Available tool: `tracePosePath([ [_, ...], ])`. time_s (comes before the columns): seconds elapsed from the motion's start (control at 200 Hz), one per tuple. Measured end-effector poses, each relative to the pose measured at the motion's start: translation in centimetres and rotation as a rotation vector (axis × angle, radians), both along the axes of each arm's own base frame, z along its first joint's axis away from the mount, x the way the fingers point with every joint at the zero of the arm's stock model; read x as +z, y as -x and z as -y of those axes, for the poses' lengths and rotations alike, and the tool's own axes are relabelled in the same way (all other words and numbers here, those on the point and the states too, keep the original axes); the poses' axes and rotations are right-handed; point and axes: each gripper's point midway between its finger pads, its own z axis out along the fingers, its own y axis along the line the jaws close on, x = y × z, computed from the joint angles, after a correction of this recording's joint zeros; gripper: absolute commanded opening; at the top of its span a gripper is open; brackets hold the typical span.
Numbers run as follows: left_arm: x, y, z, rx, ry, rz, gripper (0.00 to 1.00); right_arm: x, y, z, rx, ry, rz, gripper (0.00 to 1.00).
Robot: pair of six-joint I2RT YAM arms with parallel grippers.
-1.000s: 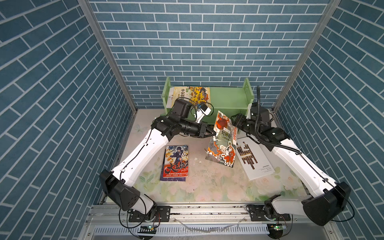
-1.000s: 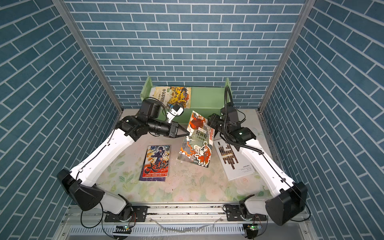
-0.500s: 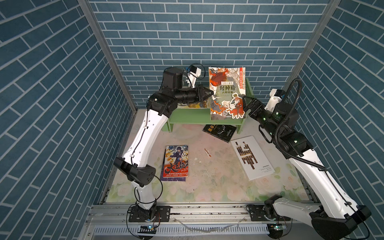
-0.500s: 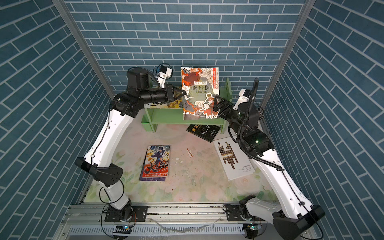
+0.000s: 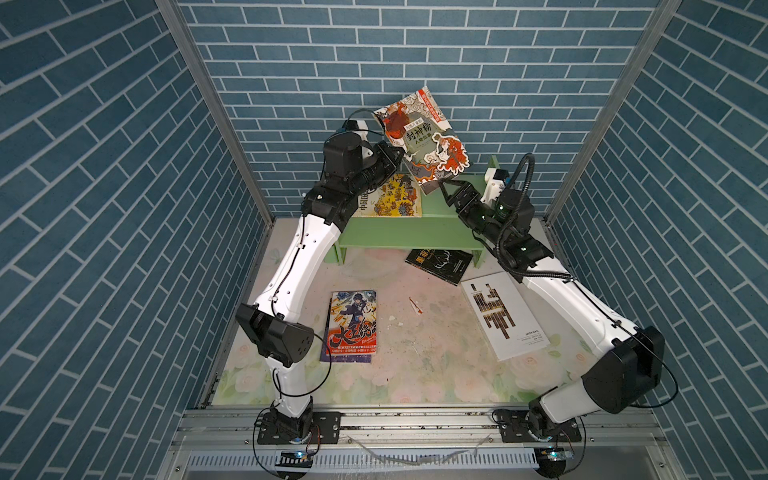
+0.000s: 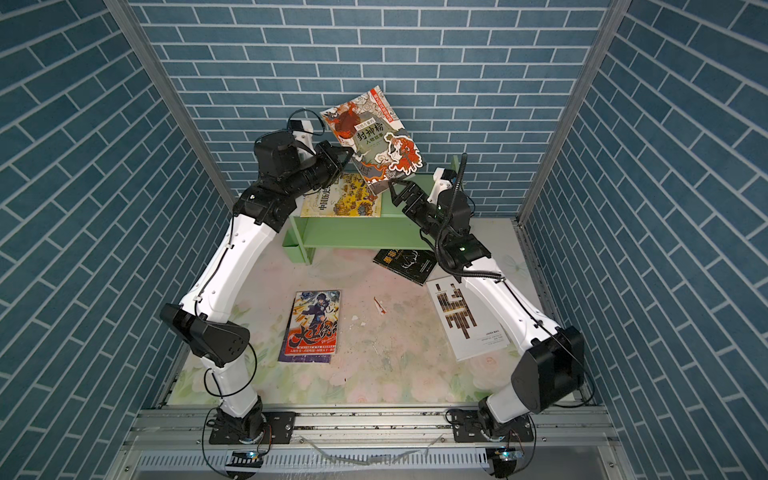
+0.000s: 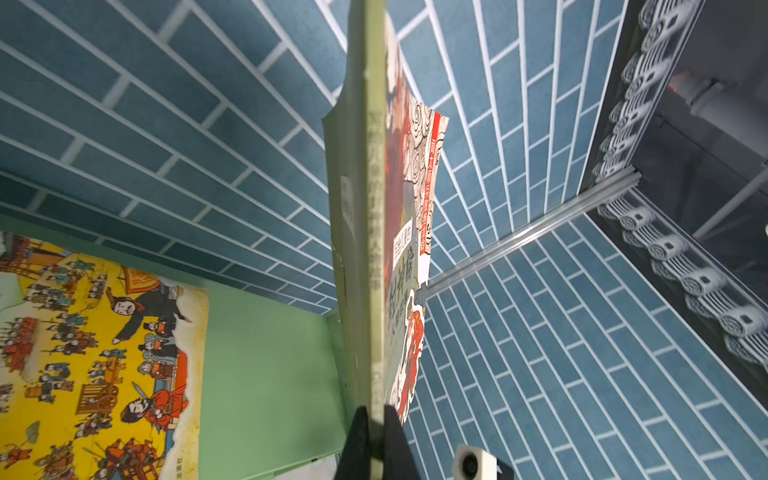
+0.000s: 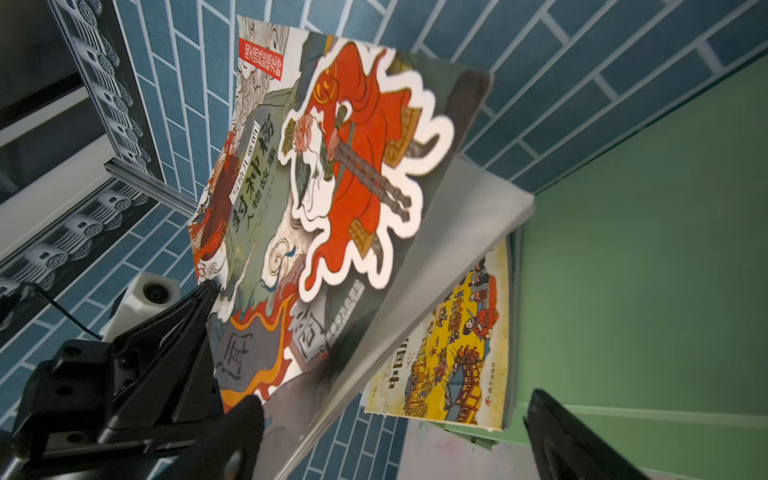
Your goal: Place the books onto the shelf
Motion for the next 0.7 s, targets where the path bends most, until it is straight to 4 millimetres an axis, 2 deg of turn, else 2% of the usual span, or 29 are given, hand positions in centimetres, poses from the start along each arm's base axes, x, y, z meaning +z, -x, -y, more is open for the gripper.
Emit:
tracePosePath([
  [0.105,-0.2,-0.5,-1.0,0.068,0.033,-0.004,0.00,0.8,-0.4,-1.3,0.042,-0.052,0.017,0.99],
  [0.345,0.7,-1.1,-2.2,0.141,0.104,0.013,0.00,5.9,-0.4,-2.8,0.121,-0.183,0.124,0.93],
  [0.415,1.1,-1.1,-2.3,0.147,0.123,0.024,0.00,6.7,-0.8,-3.4,0.147,-0.217,0.135,0.90],
  [0.525,1.8,-0.8,-3.0,0.172,0.146,0.043,0.00,6.6,-1.6,-4.5,0.186,-0.255,0.114,0.88],
  [0.7,3.2,-0.3,-3.4,0.185,0.171,0.075,0.00,4.7,-2.1,-5.3,0.221,-0.278,0.038,0.87],
])
